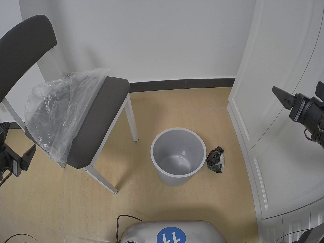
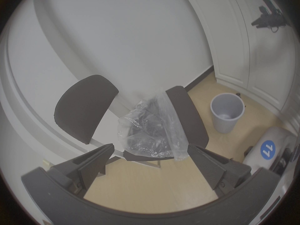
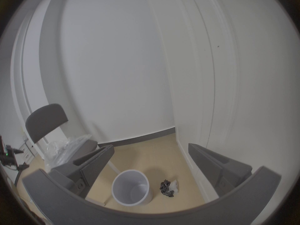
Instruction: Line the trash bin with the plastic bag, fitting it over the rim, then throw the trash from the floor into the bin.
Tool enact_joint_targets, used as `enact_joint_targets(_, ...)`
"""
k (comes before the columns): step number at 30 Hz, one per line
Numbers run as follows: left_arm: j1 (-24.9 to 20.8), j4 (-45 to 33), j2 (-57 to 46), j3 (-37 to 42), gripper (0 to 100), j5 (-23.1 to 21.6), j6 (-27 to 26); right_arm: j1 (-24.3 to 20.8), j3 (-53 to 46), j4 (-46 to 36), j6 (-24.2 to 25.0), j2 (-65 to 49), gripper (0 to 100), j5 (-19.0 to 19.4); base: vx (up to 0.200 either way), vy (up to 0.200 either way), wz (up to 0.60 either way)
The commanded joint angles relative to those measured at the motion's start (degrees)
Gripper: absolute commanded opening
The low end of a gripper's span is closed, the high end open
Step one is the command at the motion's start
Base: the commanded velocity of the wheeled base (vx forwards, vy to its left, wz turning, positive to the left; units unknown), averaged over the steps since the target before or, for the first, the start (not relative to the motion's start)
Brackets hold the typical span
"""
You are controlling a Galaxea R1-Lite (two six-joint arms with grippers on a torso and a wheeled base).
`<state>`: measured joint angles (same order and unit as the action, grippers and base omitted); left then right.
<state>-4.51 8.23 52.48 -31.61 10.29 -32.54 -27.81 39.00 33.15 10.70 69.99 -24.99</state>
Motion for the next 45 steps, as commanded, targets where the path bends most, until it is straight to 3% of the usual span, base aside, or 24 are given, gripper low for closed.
enact_joint_targets(1,-3.1,-0.8,5.3,-1.3,100,2.0,-2.5,-2.9,-1.6,0.1,-2.0,1.1,100,0.0,0.000,0.000,0.00)
enact_joint_targets(4,-5.8,-0.4,8.4,-1.2,100,4.9,-2.4,-3.1,-2.1,0.3,-2.6,1.5,100,0.0,0.000,0.000,0.00)
enact_joint_targets(10,-9.8,1.4,15.3,-1.3,100,6.7,-0.2,-3.0,-2.3,0.7,-3.1,1.5,100,0.0,0.000,0.000,0.00)
enact_joint_targets(18,-14.3,10.5,24.7,-2.0,100,12.8,0.4,-3.0,-2.2,0.7,-3.1,1.6,100,0.0,0.000,0.000,0.00)
enact_joint_targets(20,-15.5,11.2,27.7,-3.8,100,16.8,0.3,-3.0,-2.1,0.6,-3.1,1.9,100,0.0,0.000,0.000,0.00)
enact_joint_targets(26,-15.6,11.3,31.8,-6.4,100,21.4,-0.1,-2.6,-2.1,0.7,-3.1,3.0,100,0.2,0.000,0.000,0.00)
enact_joint_targets(33,-15.6,11.4,35.4,-9.3,100,23.4,-0.1,-2.4,-2.1,0.7,-3.1,3.3,100,0.2,0.000,0.000,0.00)
enact_joint_targets(45,-12.7,11.3,40.0,-12.4,100,23.7,-0.2,-1.5,-2.2,0.7,-3.1,2.3,100,1.1,0.000,0.000,0.00)
